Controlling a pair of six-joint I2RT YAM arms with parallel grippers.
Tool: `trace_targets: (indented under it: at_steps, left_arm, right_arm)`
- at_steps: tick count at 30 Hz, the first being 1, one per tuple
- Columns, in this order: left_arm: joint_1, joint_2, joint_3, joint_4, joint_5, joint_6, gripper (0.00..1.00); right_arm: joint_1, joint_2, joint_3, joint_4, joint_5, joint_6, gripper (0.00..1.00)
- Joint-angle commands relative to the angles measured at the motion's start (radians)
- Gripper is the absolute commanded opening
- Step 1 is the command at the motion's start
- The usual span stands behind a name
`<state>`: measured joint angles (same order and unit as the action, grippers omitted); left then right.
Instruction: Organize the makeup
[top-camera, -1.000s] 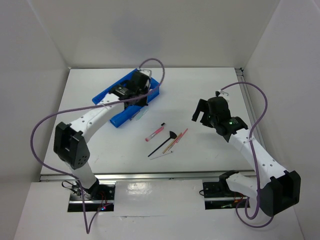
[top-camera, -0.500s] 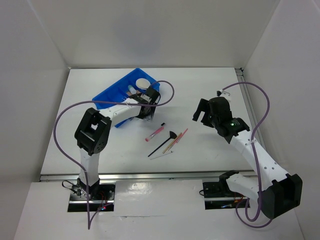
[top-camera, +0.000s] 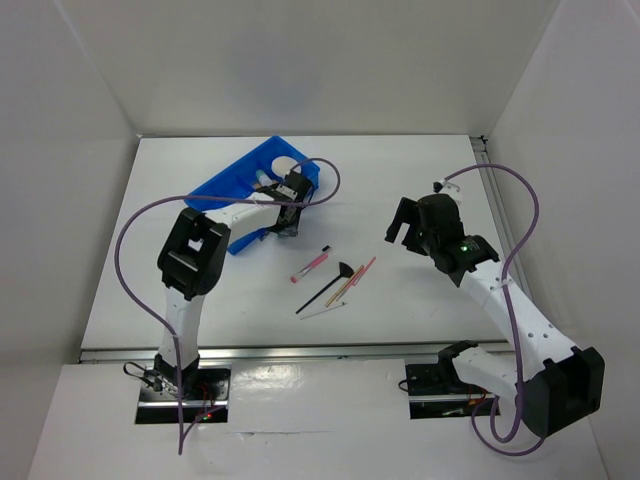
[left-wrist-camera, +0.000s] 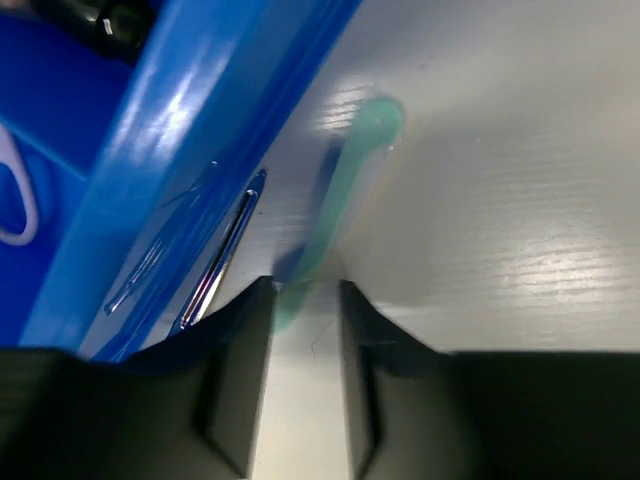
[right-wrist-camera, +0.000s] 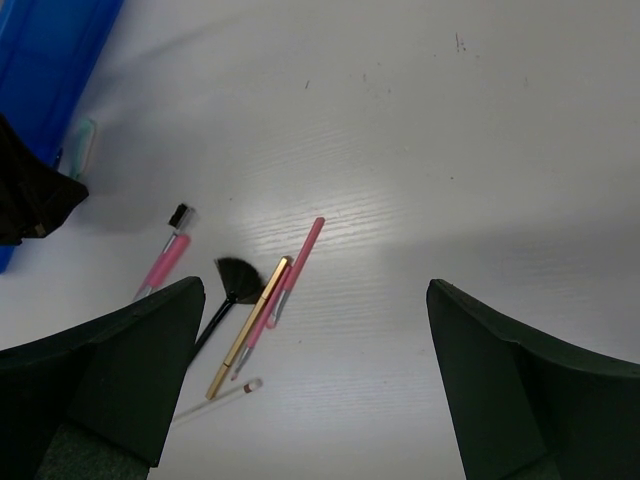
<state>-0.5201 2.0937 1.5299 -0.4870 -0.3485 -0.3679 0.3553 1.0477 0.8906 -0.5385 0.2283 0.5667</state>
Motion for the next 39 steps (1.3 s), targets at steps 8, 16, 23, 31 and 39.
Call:
trace_targets:
  at_steps: [8,16,23,31,39]
  left_arm:
    - [-0.038,-0.027,-0.05,0.024,0.117,0.027,0.23]
    - [-0.112,-0.052,-0.074,0.015,0.213,0.018,0.07]
    - [-0.112,-0.11,-0.001,-0.044,0.207,0.009,0.0]
    - [-0.09,-0.118,0.118,-0.102,0.239,0.02,0.06]
    - [-0.09,0.023,0.242,-0.124,0.255,-0.017,0.69]
  right_arm:
    - [-0.004,0.002,0.036,0.0,0.028,-0.011,1.0]
    - [-0.004,0.002,0.036,0.0,0.028,-0.011,1.0]
    - [-0.004,-0.008,0.036,0.0,0.037,-0.011,1.0]
    - [-0.004,-0.017,0.018,0.0,0.028,-0.011,1.0]
    - [-0.004,-0.017,0.027,-0.009,0.048,-0.011,1.0]
